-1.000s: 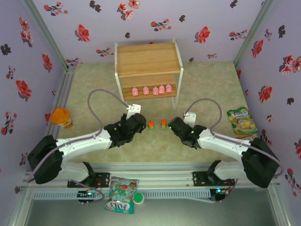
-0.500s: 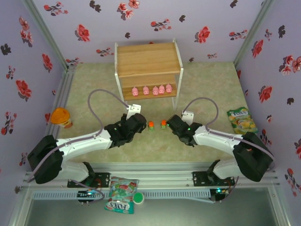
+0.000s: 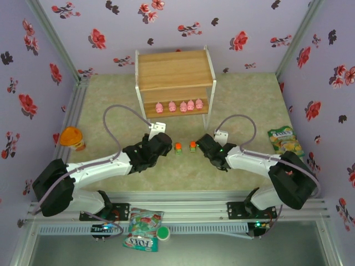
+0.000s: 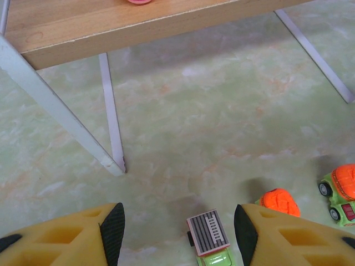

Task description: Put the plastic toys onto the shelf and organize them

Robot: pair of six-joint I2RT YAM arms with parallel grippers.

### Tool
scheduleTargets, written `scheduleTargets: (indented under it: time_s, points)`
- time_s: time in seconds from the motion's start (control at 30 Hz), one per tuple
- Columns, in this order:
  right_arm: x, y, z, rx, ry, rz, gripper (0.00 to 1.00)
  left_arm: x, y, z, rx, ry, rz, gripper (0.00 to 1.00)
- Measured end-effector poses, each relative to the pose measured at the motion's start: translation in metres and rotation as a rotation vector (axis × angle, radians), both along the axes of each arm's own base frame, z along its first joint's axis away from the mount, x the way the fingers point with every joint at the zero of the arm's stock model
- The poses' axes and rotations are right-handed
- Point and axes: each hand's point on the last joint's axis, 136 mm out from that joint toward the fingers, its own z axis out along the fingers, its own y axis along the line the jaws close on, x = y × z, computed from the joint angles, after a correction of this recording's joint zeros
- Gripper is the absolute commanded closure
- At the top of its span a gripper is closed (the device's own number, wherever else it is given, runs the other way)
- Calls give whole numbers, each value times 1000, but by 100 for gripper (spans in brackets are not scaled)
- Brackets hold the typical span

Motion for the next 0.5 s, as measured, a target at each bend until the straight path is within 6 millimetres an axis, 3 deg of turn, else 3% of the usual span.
scheduleTargets:
  time_s: [0.5]
  points:
    - [6,3,-10,23,5,-9,54,0,-2,-8,8,24,-9,41]
